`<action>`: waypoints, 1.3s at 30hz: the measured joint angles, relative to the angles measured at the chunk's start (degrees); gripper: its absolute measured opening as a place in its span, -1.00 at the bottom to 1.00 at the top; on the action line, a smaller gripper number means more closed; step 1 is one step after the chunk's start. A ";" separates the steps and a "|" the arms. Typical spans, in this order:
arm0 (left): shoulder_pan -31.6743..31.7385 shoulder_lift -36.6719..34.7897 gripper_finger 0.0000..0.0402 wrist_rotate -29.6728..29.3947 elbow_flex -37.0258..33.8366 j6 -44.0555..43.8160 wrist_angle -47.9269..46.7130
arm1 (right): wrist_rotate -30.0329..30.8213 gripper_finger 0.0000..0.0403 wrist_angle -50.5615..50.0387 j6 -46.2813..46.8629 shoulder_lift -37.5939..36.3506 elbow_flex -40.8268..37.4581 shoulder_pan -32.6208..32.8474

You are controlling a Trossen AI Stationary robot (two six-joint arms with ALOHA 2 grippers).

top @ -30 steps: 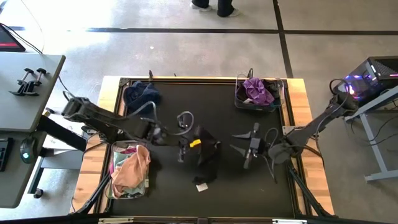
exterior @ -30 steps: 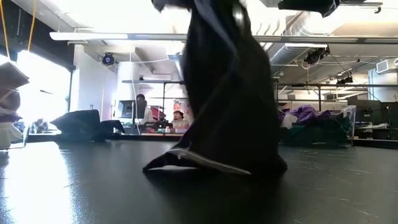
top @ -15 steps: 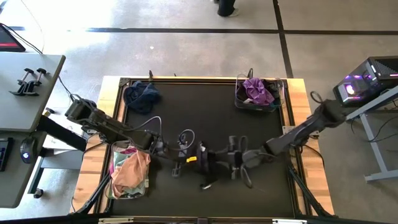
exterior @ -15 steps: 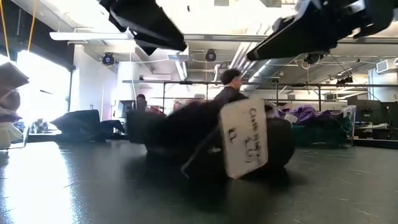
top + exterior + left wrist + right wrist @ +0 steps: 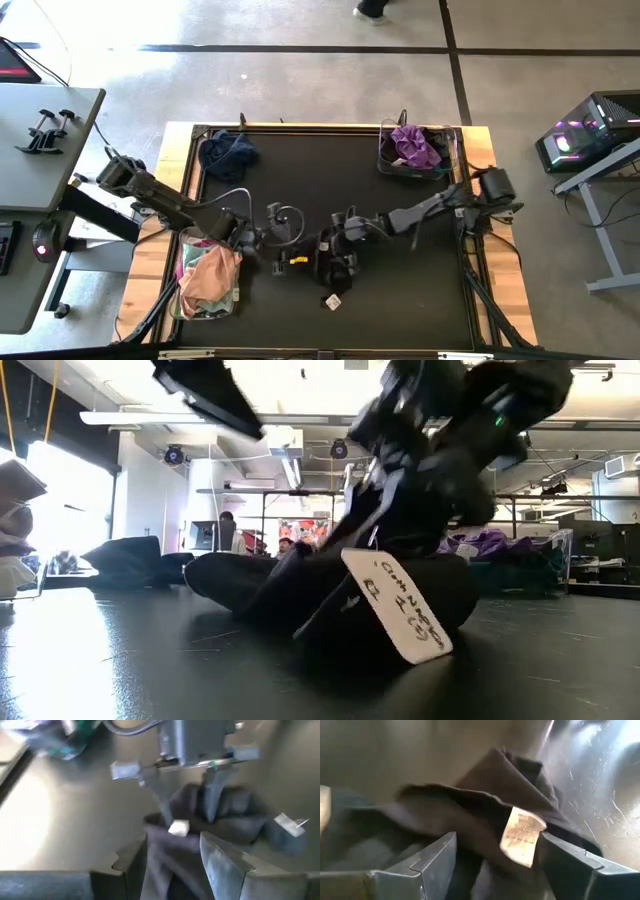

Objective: Sort towels by color in basket
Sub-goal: Put the black towel into the top transparent bin

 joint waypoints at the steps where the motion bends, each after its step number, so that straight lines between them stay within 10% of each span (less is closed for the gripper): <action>1: -0.54 0.00 -0.18 -2.02 -0.13 -1.07 -2.01 | -0.16 0.29 -0.07 -0.69 1.47 0.56 -0.72; 13: -3.84 1.45 -0.20 -8.97 -6.98 -5.73 8.42 | 1.05 -0.88 -10.10 3.66 3.92 1.74 -5.51; 24: -4.28 1.45 -0.20 -12.75 -7.16 -1.50 9.84 | 36.72 -0.93 -53.15 25.63 -26.44 3.58 4.89; 31: -4.28 1.45 -0.20 -14.47 -7.16 1.24 10.06 | 58.33 -0.93 -79.88 49.51 -43.64 8.25 -0.82; 39: -4.18 1.44 -0.20 -16.44 -7.16 3.12 10.17 | 71.58 -0.93 -76.45 32.74 -44.45 9.94 -18.13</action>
